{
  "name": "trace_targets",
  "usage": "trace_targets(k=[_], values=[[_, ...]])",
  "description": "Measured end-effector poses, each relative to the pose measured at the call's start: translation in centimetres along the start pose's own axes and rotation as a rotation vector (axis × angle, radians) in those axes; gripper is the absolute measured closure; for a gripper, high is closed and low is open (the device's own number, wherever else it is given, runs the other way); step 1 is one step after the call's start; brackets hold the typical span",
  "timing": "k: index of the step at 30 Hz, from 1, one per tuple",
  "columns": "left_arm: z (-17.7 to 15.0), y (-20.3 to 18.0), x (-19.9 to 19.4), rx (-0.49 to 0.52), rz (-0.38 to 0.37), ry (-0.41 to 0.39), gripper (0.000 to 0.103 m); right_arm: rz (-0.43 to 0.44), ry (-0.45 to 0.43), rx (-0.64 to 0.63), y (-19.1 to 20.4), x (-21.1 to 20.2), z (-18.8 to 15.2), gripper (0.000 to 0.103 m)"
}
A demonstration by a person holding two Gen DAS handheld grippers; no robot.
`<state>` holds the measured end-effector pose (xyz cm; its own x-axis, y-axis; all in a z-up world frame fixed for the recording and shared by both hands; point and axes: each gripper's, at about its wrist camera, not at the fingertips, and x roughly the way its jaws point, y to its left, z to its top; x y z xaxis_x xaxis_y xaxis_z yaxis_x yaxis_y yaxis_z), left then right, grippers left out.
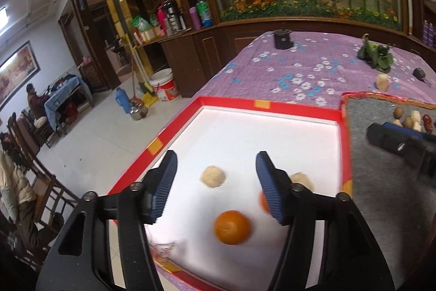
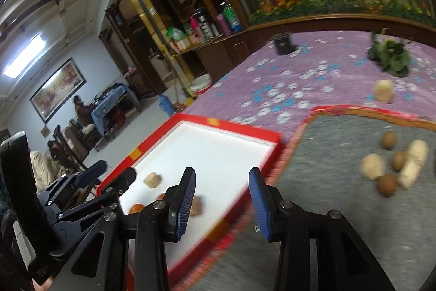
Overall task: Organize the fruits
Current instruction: 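Grasp a pale cube with the left tool while the right tool grasps a white cube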
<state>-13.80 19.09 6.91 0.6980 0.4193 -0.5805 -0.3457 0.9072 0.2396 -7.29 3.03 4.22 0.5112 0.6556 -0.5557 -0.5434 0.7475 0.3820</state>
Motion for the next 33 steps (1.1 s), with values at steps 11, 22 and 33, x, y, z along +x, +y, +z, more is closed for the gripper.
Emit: trace_targets(k=[11,22,33], values=[[2.0,-9.9,-3.2,0.18,-0.289,-0.036,0.042,-0.37,-0.134,0.178,-16.3,-14.2,-0.2,0.063],[2.7,-17.8,-2.7,0.293,-0.456,0.059,0.042,-0.489,0.057,0.211,-22.5,-13.8,-0.2,0.063],[4.6,-22.5,-0.5,0.36,-0.592,0.143,0.042,-0.491,0.134,0.107,-21.6,-9.1,-0.2,0.063]])
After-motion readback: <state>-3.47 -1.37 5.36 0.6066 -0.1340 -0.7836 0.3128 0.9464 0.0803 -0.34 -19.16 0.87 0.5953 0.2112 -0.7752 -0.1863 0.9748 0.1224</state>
